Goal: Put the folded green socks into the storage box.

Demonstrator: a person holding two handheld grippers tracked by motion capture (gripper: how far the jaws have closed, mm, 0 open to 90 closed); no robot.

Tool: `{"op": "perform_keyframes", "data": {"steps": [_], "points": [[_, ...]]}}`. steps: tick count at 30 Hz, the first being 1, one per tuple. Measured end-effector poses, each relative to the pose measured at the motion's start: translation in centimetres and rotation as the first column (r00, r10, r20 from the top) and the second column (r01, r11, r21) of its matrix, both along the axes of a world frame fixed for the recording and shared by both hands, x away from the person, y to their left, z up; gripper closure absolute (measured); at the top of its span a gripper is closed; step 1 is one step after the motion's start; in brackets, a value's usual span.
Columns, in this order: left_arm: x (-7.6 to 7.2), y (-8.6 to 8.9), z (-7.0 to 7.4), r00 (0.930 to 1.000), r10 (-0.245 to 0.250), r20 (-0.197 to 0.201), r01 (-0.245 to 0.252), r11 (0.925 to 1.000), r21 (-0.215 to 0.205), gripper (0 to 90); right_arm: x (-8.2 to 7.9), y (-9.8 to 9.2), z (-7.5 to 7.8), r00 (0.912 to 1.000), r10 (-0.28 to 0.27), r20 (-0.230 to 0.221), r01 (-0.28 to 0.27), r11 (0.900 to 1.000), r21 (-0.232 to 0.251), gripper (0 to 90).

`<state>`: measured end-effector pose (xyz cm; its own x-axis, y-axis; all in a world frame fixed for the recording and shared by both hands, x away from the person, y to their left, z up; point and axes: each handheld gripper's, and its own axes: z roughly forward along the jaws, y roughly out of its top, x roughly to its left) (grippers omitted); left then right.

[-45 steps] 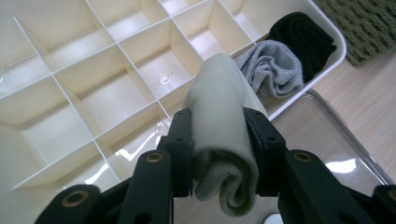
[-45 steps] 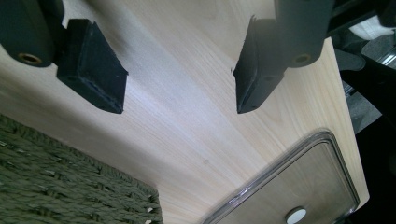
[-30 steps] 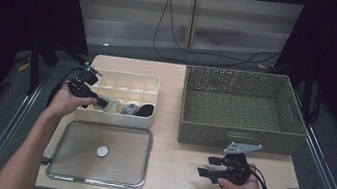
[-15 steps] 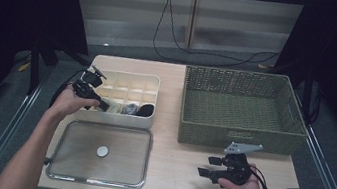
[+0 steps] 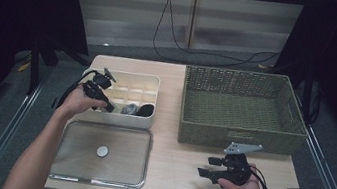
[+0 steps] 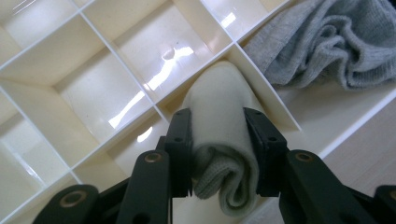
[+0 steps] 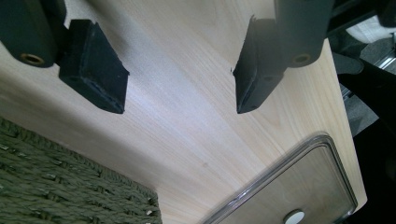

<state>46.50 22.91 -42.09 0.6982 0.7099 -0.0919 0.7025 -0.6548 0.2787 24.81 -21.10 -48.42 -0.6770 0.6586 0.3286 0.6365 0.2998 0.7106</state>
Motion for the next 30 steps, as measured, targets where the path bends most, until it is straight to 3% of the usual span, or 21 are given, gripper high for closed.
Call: {"op": "perform_keyframes", "data": {"steps": [6,8,20,24,30], "points": [[0.2,-0.6,-0.1,0.9996,-0.026,0.007,0.026,0.9994,0.023,64.9,0.0,0.1,-0.1,0.9999,0.005,-0.014,-0.005,1.000,-0.015,34.5],[0.3,-0.7,-0.4,1.0000,-0.006,-0.001,0.006,1.0000,0.001,65.3,0.1,0.1,-0.1,0.9999,0.005,-0.014,-0.005,1.000,-0.013,34.5],[1.0,-1.3,-1.8,0.9991,-0.001,-0.042,0.001,1.0000,0.005,67.4,0.1,0.2,-0.2,0.9997,0.014,-0.019,-0.014,1.000,-0.015,34.4],[1.0,-1.9,-2.0,0.9995,-0.001,-0.032,0.003,0.9987,0.052,67.7,0.1,0.2,-0.2,0.9997,0.014,-0.020,-0.014,1.000,-0.015,34.4],[1.3,-2.6,-2.3,0.9977,-0.024,-0.063,0.030,0.9947,0.098,68.0,-0.1,0.2,0.0,0.9995,0.027,-0.017,-0.027,1.000,-0.016,34.7]]}}
